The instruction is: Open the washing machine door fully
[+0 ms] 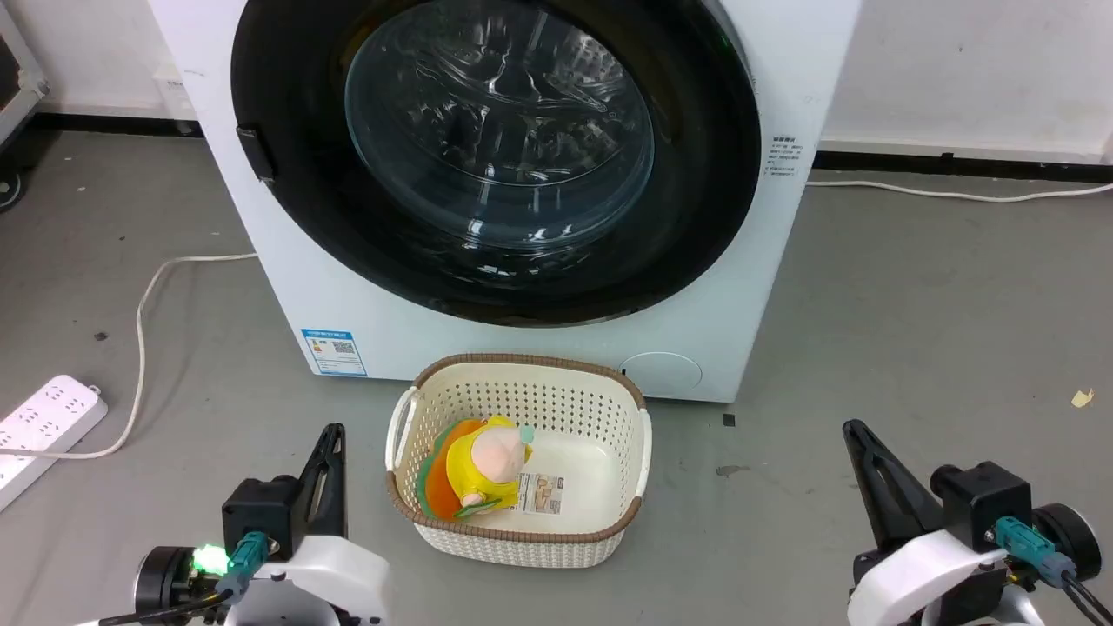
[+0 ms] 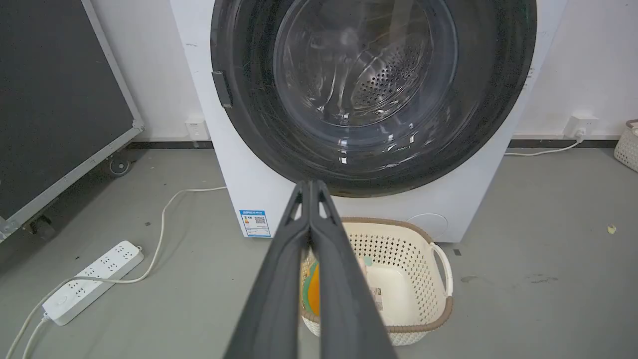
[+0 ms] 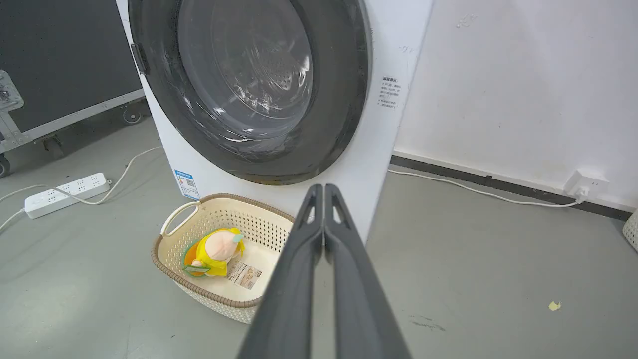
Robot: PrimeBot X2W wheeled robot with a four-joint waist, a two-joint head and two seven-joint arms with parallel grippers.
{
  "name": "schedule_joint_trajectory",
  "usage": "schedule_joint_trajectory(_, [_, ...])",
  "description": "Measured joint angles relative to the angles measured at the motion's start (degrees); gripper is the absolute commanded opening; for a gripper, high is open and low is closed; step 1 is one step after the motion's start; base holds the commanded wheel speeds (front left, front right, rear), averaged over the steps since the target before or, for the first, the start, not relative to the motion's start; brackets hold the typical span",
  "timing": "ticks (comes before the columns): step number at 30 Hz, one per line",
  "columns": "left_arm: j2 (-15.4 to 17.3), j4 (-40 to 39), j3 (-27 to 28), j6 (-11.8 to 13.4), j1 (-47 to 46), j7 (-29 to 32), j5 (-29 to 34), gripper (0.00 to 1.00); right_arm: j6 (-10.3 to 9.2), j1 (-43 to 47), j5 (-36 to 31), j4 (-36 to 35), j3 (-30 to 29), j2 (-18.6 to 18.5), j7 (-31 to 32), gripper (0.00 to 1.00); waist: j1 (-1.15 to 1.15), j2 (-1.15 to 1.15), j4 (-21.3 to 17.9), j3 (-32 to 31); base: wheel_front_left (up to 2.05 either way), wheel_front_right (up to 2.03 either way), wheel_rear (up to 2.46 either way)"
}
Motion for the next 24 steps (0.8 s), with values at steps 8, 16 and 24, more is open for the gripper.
schedule_joint_trajectory(8, [0.0, 0.0, 0.0, 0.0, 0.0, 0.0, 0.0, 0.0, 0.0, 0.0, 0.0, 0.0, -0.01, 0.0, 0.0, 0.0, 0.0, 0.0, 0.0, 0.0, 0.0, 0.0, 0.0])
schedule_joint_trajectory(16, [0.0, 0.0, 0.0, 0.0, 0.0, 0.0, 0.0, 0.0, 0.0, 0.0, 0.0, 0.0, 0.0, 0.0, -0.01, 0.0, 0.0, 0.0, 0.0, 0.0, 0.0, 0.0, 0.0])
schedule_joint_trajectory(24, [0.0, 0.0, 0.0, 0.0, 0.0, 0.0, 0.0, 0.0, 0.01, 0.0, 0.0, 0.0, 0.01, 0.0, -0.01, 0.0, 0.0, 0.0, 0.0, 0.0, 0.0, 0.0, 0.0])
